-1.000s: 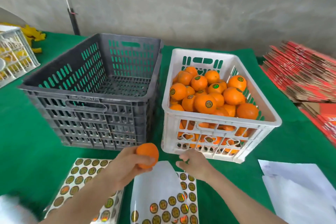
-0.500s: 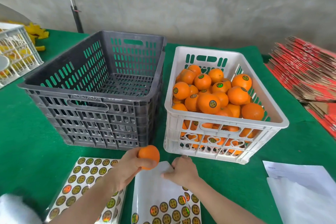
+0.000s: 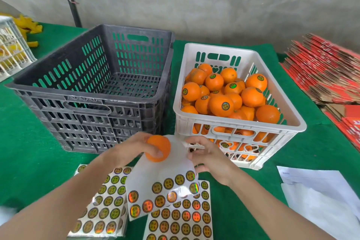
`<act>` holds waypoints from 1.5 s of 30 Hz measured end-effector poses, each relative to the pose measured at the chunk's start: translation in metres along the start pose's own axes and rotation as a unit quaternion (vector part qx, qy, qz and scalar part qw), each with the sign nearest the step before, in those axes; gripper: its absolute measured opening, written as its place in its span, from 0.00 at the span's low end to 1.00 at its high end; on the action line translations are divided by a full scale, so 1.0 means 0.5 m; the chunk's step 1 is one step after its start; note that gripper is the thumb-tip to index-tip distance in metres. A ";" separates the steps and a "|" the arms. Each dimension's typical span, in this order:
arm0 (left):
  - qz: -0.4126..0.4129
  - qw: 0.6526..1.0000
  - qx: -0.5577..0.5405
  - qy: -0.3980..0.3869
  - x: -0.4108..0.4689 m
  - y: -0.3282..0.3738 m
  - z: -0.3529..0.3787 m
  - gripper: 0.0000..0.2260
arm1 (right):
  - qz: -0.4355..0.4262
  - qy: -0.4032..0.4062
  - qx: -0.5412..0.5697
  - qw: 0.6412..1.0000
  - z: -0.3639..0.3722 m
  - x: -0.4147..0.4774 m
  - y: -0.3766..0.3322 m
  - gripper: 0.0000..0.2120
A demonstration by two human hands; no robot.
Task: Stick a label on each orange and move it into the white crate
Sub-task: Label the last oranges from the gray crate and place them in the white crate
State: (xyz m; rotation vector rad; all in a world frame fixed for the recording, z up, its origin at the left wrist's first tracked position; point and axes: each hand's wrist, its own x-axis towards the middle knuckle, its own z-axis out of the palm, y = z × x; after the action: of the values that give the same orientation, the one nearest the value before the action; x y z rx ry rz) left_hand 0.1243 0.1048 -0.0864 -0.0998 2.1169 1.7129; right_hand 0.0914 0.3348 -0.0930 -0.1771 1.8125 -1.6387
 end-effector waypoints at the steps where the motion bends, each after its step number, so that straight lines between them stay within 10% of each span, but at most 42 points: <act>1: 0.003 1.000 -0.012 -0.002 0.001 0.002 -0.009 0.25 | -0.006 -0.017 -0.010 1.000 -0.008 -0.014 -0.002 0.14; 19: -0.030 0.995 -0.069 -0.064 0.007 0.005 -0.010 0.28 | -0.072 0.066 -0.116 0.988 0.016 -0.056 0.025 0.15; 37: -0.063 0.943 0.316 -0.085 0.034 -0.058 0.042 0.31 | -0.076 0.136 -0.097 0.983 0.001 -0.076 0.023 0.12; 42: 0.012 0.995 -0.051 -0.088 0.000 -0.039 0.048 0.33 | -0.101 0.146 -0.055 0.982 -0.002 -0.078 -0.009 0.09; 45: 0.008 0.936 -0.336 -0.109 -0.005 -0.011 0.064 0.39 | -0.138 0.119 -0.031 0.983 0.010 -0.078 -0.050 0.08</act>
State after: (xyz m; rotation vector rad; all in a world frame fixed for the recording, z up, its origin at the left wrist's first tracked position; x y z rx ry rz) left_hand 0.1368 0.1333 -0.0959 -0.0818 1.3071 2.2652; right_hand 0.1155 0.3459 -0.0550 -0.2804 2.0960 -1.8600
